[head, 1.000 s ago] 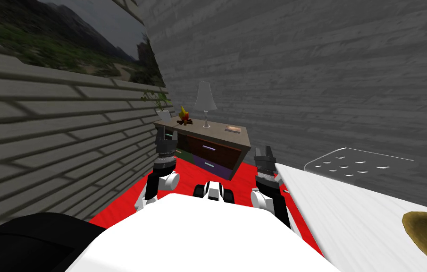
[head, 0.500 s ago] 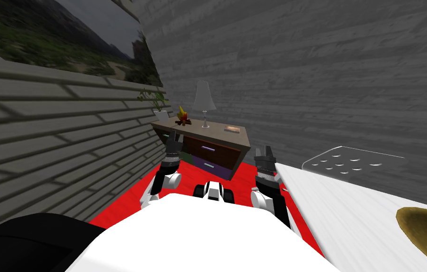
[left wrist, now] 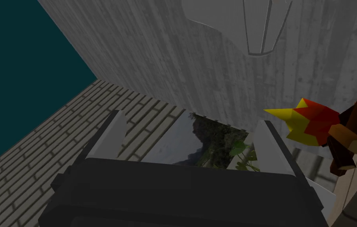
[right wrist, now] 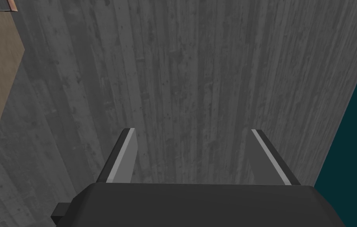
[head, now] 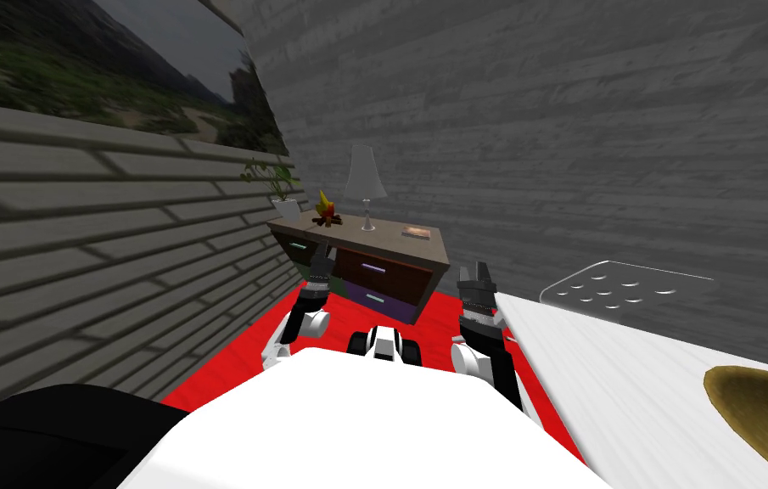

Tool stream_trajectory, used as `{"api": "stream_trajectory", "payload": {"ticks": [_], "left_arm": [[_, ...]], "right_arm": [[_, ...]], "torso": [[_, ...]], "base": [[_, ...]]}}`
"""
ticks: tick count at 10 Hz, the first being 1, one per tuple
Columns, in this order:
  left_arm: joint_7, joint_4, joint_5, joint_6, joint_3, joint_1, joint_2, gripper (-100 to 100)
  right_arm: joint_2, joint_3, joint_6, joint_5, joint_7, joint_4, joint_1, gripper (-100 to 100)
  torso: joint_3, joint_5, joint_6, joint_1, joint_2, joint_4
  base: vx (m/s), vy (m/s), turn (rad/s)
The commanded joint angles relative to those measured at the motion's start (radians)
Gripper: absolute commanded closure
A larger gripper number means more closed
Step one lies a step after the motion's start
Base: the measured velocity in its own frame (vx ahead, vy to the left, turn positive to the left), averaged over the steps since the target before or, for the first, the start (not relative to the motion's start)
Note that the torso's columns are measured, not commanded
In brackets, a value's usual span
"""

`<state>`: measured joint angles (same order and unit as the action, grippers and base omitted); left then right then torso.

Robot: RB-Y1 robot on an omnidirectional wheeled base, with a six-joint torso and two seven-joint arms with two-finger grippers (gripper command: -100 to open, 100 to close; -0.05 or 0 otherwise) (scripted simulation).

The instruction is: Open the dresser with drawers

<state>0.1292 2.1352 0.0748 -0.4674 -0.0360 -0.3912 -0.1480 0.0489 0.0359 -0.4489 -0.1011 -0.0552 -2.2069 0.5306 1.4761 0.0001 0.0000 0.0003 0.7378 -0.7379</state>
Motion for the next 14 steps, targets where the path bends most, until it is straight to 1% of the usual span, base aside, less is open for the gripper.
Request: {"api": "stream_trajectory", "payload": {"ticks": [1, 7, 8, 14], "left_arm": [[-0.003, -0.07, -0.009, 0.018, -0.006, 0.024, -0.005, -100], [-0.003, -0.203, -0.029, 0.052, -0.026, 0.062, 0.009, -100], [-0.003, -0.203, -0.029, 0.052, -0.026, 0.062, 0.009, -100], [-0.004, -0.337, -0.05, 0.085, -0.046, 0.1, 0.031, -100]], "right_arm": [[0.0, 0.0, 0.0, 0.0, 0.0, 0.0, 0.0, 0], [0.0, 0.0, 0.0, 0.0, 0.0, 0.0, 0.0, 0], [0.0, 0.0, 0.0, 0.0, 0.0, 0.0, 0.0, 0], [0.0, 0.0, 0.0, 0.0, 0.0, 0.0, 0.0, 0]], "torso": [[0.0, 0.0, 0.0, 0.0, 0.0, 0.0], [0.0, 0.0, 0.0, 0.0, 0.0, 0.0], [0.0, 0.0, 0.0, 0.0, 0.001, 0.0], [0.0, 0.0, 0.0, 0.0, 0.0, 0.0]], "base": [[0.016, 0.011, -0.036], [0.018, 0.011, -0.041], [0.008, 0.007, -0.004], [0.013, 0.009, -0.039]]}}
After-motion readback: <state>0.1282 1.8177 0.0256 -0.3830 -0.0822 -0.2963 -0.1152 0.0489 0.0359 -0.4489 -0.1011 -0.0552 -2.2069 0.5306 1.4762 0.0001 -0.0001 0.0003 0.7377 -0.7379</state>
